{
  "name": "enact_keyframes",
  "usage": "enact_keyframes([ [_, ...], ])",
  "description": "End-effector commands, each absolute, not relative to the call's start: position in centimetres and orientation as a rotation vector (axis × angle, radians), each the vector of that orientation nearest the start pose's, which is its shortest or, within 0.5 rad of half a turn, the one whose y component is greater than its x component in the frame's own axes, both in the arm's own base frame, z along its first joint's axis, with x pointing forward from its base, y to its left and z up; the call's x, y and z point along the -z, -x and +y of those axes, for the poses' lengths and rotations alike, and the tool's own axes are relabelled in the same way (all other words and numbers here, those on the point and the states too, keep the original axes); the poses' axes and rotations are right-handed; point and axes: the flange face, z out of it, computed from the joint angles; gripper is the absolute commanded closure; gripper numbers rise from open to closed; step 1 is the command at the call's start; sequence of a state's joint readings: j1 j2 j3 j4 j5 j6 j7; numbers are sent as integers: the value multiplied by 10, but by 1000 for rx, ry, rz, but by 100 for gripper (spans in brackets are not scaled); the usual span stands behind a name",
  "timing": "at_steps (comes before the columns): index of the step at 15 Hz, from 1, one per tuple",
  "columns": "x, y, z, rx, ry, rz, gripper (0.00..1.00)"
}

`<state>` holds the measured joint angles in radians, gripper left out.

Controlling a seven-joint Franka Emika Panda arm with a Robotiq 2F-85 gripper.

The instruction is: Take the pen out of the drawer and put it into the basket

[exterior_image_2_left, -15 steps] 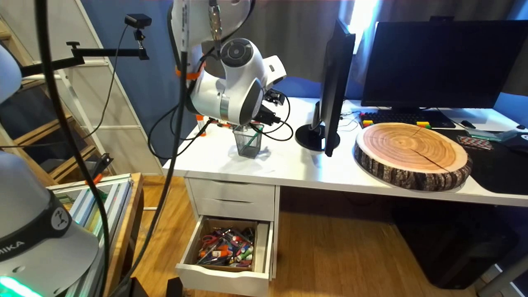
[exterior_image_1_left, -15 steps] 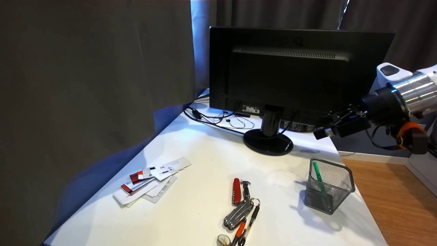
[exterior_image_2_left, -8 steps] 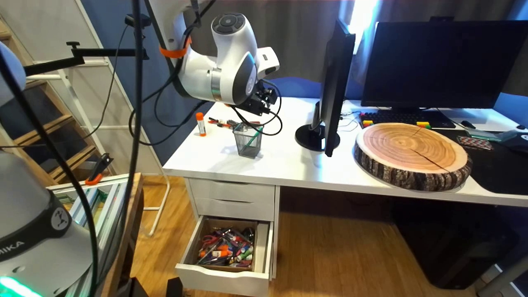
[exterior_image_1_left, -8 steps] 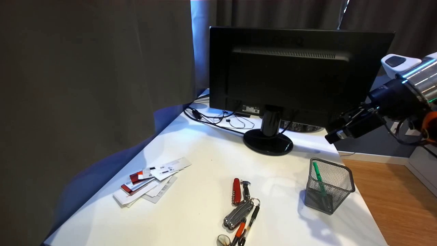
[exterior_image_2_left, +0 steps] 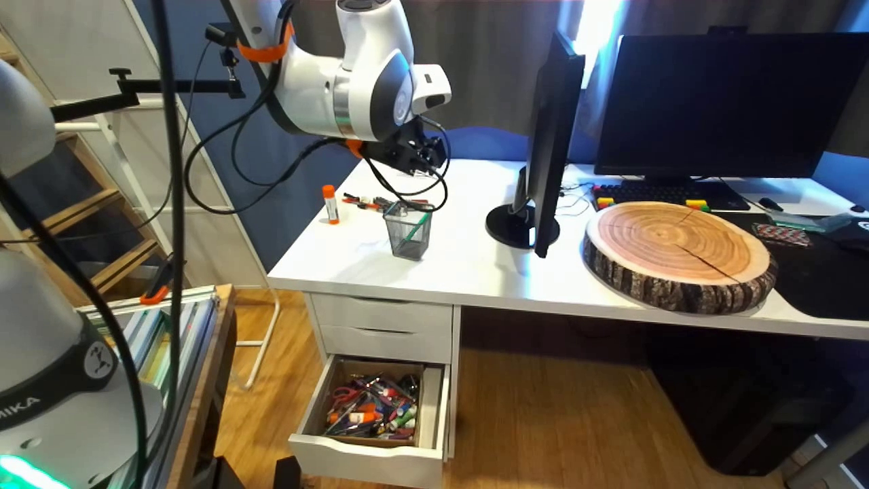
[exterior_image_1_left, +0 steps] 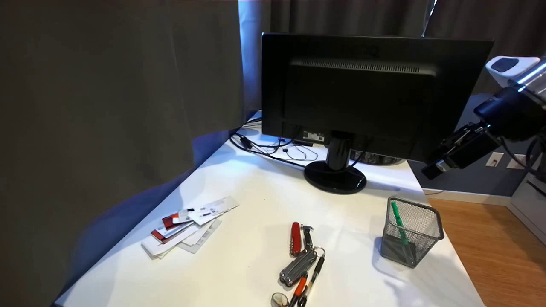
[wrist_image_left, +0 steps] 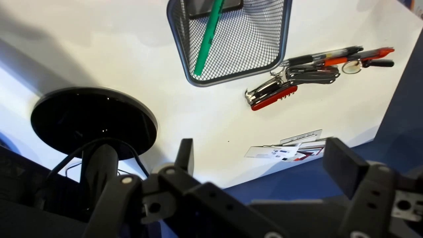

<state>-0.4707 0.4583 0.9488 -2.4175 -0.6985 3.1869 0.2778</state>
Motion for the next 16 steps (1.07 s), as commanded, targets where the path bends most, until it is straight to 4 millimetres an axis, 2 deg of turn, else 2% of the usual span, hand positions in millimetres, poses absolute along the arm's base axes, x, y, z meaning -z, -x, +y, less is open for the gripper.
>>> enact_keyframes([
  [1, -278, -423, 288, 614, 2548, -952, 0],
  [8, -292, -418, 283, 584, 2588, -914, 0],
  [16, -303, -404, 282, 542, 2625, -881, 0],
])
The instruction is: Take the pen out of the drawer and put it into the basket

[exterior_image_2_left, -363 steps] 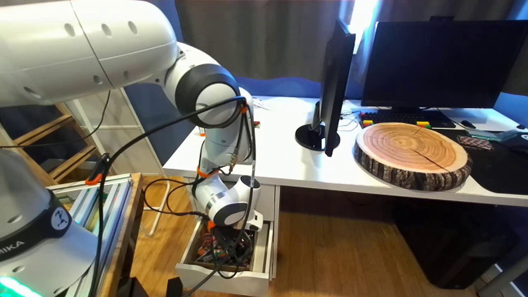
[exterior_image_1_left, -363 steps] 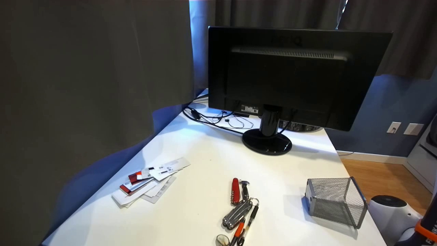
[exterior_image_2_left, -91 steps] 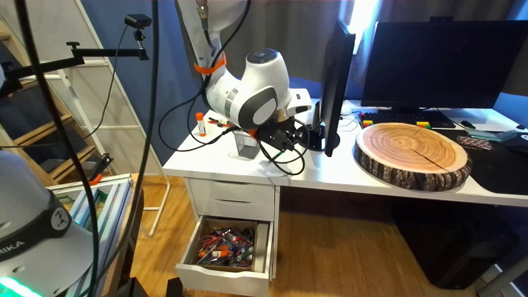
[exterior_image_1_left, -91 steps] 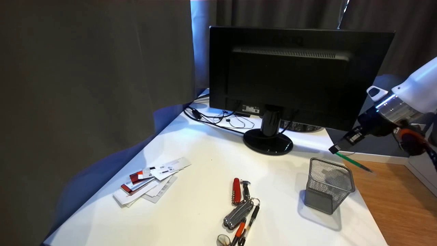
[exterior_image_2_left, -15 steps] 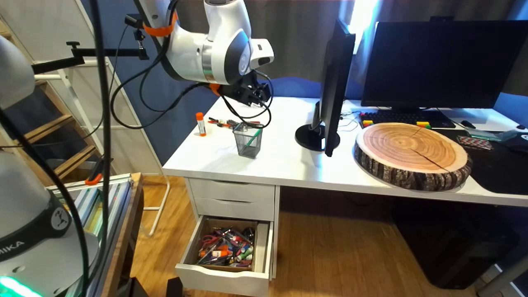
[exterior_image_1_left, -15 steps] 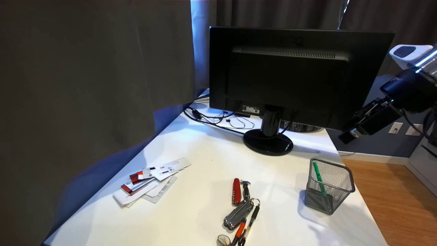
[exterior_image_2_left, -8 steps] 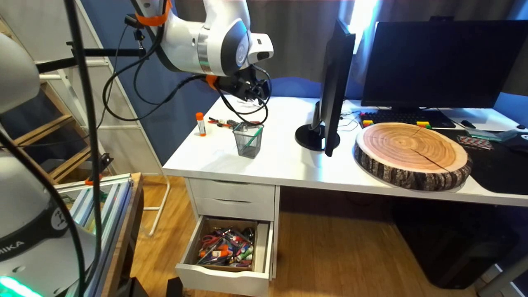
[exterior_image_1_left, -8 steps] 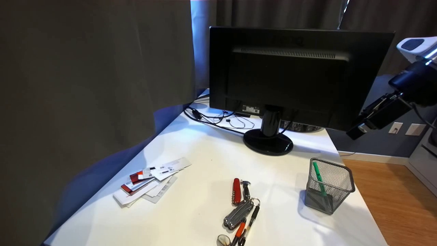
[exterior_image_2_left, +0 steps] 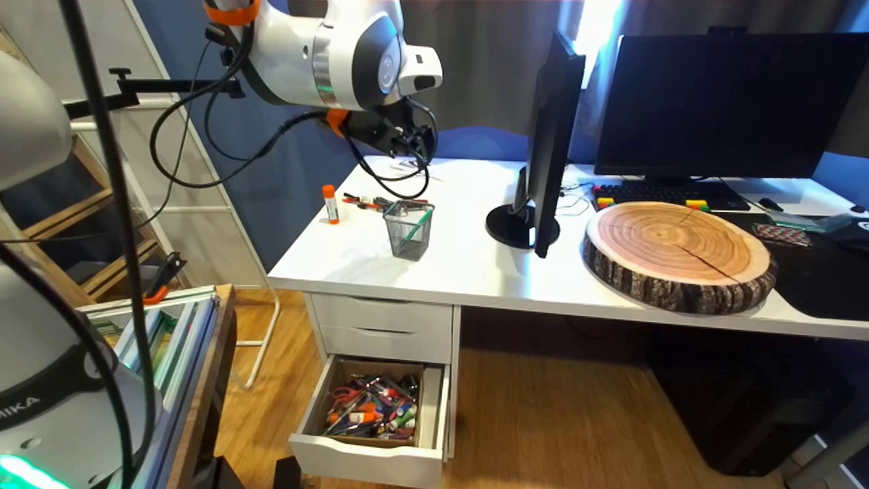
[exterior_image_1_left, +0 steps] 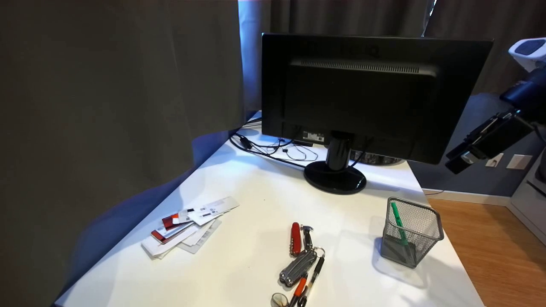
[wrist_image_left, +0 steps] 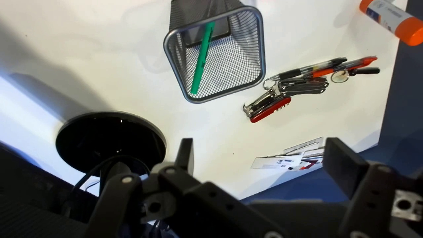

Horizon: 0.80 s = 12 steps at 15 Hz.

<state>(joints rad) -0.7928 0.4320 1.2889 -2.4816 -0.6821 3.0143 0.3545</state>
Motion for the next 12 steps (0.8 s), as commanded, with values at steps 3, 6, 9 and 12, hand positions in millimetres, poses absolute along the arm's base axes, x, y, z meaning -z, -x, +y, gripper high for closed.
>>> enact_keyframes([
  [3, -307, -398, 282, 544, 2634, -872, 0],
  [6, -312, -392, 279, 568, 2649, -853, 0],
  [9, -312, -397, 279, 558, 2606, -876, 0],
  [12, -312, -395, 279, 559, 2616, -876, 0],
])
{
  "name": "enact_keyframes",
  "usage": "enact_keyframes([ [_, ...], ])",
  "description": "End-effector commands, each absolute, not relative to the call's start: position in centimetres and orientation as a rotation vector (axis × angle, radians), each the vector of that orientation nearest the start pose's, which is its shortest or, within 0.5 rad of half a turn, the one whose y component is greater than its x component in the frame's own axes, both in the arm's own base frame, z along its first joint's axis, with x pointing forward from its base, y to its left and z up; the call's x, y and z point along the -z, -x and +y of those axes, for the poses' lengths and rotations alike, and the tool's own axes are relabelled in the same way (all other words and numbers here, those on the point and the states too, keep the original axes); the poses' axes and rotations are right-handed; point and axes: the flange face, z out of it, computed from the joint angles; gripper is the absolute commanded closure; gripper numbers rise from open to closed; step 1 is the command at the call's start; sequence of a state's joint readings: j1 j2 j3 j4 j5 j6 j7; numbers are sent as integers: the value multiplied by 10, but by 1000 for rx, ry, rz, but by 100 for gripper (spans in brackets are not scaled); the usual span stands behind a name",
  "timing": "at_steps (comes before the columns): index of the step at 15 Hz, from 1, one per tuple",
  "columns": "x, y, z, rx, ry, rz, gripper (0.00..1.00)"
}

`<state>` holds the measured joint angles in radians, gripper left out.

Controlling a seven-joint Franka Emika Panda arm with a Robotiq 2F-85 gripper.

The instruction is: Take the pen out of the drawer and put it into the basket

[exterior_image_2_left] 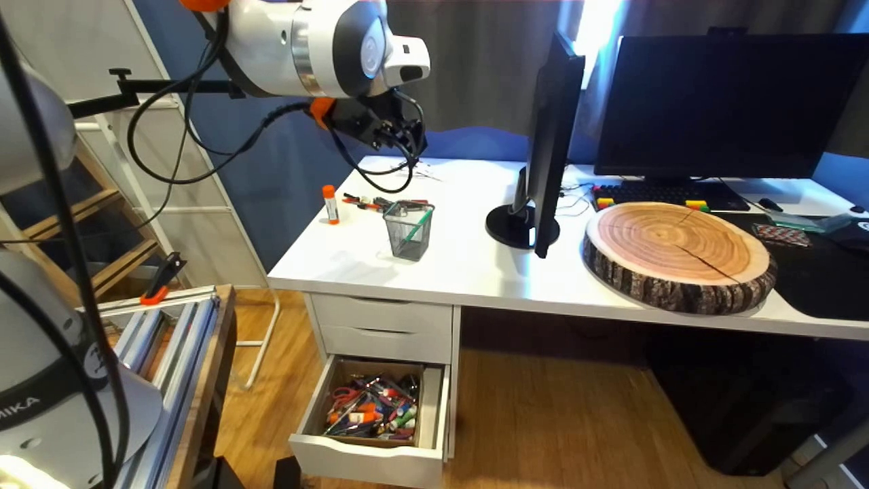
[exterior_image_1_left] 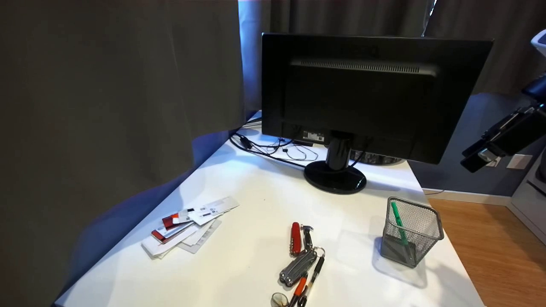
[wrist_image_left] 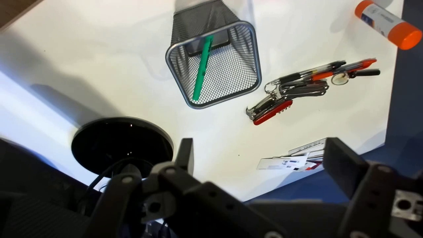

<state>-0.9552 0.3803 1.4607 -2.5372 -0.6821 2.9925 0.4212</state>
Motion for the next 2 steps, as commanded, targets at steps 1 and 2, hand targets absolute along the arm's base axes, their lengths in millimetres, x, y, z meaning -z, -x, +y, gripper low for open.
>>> enact_keyframes([
  [1, -312, -395, 279, 560, 2617, -875, 0],
  [2, -312, -395, 279, 560, 2617, -874, 0],
])
